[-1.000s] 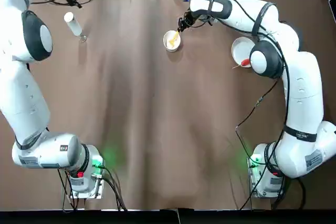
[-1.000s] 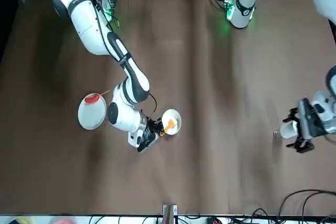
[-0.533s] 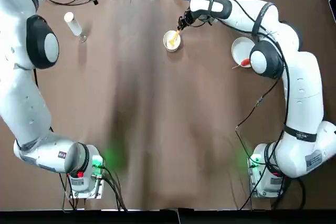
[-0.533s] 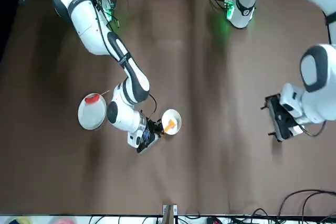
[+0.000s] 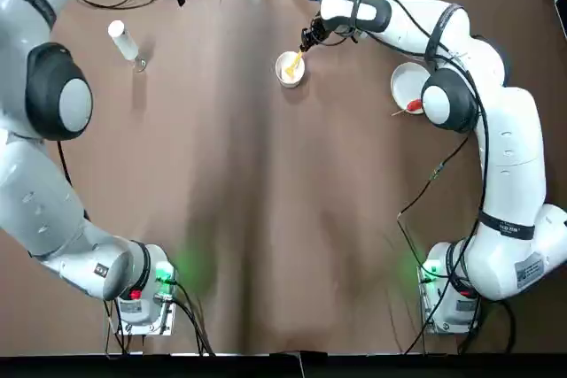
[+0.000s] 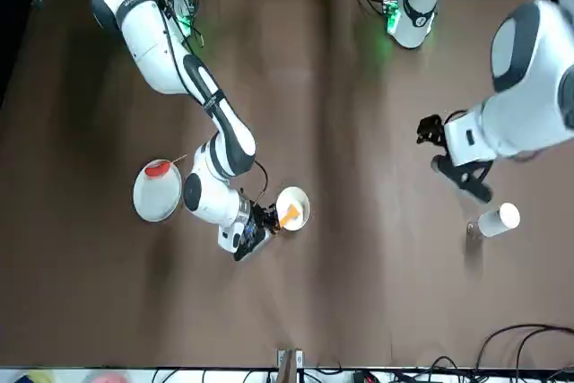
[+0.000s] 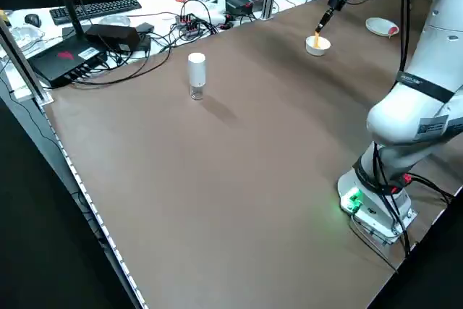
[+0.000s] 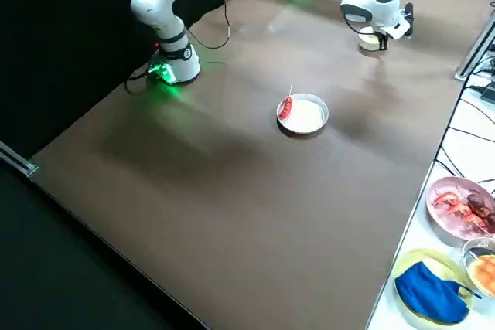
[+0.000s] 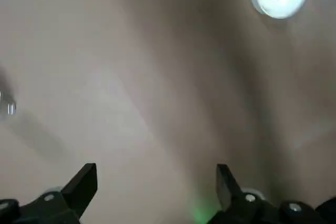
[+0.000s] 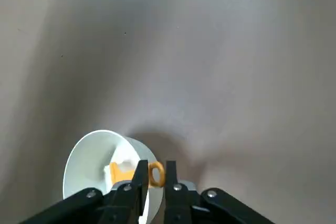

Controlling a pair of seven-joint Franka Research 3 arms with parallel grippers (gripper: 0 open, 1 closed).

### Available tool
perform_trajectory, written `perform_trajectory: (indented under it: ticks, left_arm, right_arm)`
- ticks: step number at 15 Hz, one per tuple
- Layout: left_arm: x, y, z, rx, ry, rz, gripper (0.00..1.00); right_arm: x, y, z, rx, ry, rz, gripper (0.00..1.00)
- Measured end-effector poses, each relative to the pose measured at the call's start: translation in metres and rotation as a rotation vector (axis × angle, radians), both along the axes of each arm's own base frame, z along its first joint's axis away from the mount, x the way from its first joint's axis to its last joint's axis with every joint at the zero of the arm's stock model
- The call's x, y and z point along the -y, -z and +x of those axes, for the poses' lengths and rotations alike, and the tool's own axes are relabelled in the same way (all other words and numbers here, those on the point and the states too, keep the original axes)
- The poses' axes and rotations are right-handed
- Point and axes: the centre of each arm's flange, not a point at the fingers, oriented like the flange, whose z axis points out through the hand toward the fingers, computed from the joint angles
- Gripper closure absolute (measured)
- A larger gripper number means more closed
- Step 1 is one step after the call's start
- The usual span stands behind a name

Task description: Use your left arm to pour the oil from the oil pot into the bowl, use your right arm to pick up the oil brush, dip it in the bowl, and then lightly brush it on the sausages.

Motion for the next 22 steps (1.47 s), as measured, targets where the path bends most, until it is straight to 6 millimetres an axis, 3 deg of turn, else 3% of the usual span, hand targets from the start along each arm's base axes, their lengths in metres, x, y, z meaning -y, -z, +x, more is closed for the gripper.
perform_trajectory:
  ticks: [3,8,10,16,22]
  left_arm:
    - [-0.013,-0.044,-0.024,-0.002,-0.201,0.056,0.00]
    - [-0.046,-0.103,-0.060,0.060,-0.260,0.098,0.00]
    - [-0.051,-0.108,-0.067,0.063,-0.291,0.102,0.00]
    - [-0.050,-0.098,-0.066,0.037,-0.401,0.130,0.00]
    - [-0.055,-0.098,-0.065,0.035,-0.423,0.134,0.00]
  right_arm:
    - [0.000,0.000,0.000,-0.001,0.000,0.000,0.81]
    - [-0.001,0.000,0.000,-0.002,0.000,0.002,0.88]
    - [-0.002,-0.001,-0.001,-0.003,0.000,0.005,0.90]
    - [-0.004,-0.005,0.001,-0.006,0.014,0.019,0.95]
    - [-0.005,-0.022,0.000,-0.070,0.076,0.028,0.95]
